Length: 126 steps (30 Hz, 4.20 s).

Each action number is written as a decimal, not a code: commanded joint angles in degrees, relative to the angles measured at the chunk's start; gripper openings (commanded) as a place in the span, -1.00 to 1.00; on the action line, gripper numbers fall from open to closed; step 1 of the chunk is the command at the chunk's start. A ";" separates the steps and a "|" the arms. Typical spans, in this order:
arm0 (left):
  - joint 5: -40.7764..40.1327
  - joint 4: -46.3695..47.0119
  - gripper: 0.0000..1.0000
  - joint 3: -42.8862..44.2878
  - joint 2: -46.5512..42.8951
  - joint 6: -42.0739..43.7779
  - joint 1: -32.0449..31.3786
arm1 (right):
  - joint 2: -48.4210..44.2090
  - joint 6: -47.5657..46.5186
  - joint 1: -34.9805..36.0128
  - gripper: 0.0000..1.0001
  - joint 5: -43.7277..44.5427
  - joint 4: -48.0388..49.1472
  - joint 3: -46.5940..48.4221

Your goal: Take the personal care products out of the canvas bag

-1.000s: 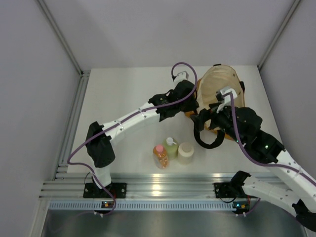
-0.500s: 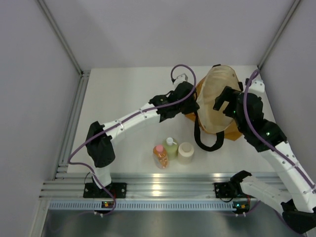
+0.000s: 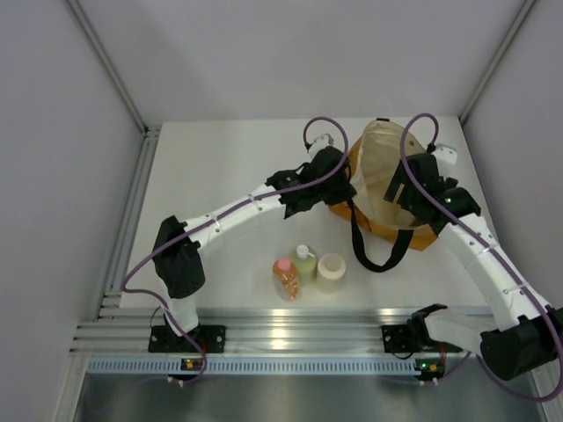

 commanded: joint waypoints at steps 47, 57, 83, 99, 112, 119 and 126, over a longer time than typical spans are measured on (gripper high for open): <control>-8.08 1.01 -1.00 -4.59 -0.29 -3.50 -2.19 | 3.39 -7.48 -7.55 0.88 1.60 15.35 -8.62; -12.57 1.09 -1.00 0.16 2.00 5.81 -4.21 | 2.94 -10.91 -7.46 0.99 2.21 11.05 -4.04; -28.48 1.09 -1.00 0.34 3.58 11.80 -10.36 | -5.83 -10.29 -6.85 0.99 1.95 8.84 -7.10; -29.19 1.18 -1.00 -3.09 5.87 7.67 -10.54 | -8.49 -12.31 -6.76 0.99 4.40 17.98 -16.70; -26.20 1.09 -1.00 -1.51 5.43 10.57 -10.80 | 0.31 -17.15 -8.69 0.99 2.82 19.39 -10.54; -26.37 1.01 -1.00 -1.60 4.90 10.92 -10.89 | 3.03 -7.75 -10.10 0.99 4.66 15.00 -8.08; -25.93 1.09 -1.00 -1.51 4.73 10.92 -10.89 | 5.75 0.60 -10.10 0.96 7.92 10.43 -5.80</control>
